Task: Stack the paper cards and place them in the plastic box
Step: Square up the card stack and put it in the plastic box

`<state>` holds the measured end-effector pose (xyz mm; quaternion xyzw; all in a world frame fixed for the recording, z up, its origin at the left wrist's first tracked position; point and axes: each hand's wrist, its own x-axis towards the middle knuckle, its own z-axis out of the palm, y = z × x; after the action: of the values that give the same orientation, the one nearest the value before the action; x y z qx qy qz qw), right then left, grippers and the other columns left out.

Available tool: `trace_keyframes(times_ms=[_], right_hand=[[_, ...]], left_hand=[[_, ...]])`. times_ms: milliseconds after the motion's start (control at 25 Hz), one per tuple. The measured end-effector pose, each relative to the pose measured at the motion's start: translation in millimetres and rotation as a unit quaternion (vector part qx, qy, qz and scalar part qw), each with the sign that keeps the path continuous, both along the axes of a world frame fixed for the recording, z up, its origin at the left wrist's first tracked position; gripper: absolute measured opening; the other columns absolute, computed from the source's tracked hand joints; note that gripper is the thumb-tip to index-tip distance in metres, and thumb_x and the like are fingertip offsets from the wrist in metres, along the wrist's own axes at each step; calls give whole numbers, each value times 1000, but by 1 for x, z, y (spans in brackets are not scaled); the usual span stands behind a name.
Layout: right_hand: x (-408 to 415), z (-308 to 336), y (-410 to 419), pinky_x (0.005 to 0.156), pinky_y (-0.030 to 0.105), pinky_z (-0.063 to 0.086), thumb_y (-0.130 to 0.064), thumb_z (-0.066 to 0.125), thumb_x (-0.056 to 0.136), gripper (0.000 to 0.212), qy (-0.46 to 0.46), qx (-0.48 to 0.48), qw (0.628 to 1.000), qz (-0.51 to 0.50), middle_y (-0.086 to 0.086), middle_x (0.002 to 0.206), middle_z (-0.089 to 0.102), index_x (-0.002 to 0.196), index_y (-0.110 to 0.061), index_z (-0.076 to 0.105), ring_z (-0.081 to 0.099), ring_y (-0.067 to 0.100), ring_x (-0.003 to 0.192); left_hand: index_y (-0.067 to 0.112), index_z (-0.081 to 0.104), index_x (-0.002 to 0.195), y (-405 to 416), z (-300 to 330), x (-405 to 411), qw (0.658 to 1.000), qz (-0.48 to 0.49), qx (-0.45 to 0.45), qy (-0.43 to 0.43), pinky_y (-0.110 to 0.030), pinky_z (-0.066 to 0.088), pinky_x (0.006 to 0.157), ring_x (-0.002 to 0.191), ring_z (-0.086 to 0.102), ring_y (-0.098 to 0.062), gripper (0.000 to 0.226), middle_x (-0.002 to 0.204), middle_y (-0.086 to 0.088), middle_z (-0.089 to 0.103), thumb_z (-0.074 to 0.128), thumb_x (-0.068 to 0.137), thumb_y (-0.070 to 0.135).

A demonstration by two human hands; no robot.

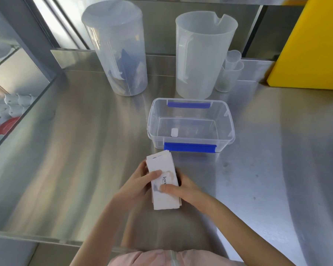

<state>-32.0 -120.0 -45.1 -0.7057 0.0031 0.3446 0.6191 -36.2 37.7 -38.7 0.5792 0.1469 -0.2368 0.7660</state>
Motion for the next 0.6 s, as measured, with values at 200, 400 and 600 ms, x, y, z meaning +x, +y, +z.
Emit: trace_keyframes(times_ms=[200,400,600], right_hand=[[22,27,-41,98,31,44,-29,74,68,83,-189,-190,951,156,1,128,42,133,-27,23,46,14,114],[21,8,-45,109,38,23,-39,63,70,95,-378,-416,782,270,10,133,30,141,-22,2,30,27,123],[12,-18,-42,116,40,-2,-53,57,72,96,-416,-415,775,234,5,148,22,143,-24,-1,15,19,138]], left_hand=[[22,24,131,-6,-2,3,983,-132,81,-98,-12,52,74,98,61,6,71,123,2,52,64,77,-2],[11,29,129,-22,-24,9,862,-220,425,-168,-30,38,102,119,42,-12,86,127,-5,41,79,62,33],[9,15,137,-22,-43,4,830,-231,482,-161,-34,22,111,129,28,-22,103,139,-6,32,77,61,42]])
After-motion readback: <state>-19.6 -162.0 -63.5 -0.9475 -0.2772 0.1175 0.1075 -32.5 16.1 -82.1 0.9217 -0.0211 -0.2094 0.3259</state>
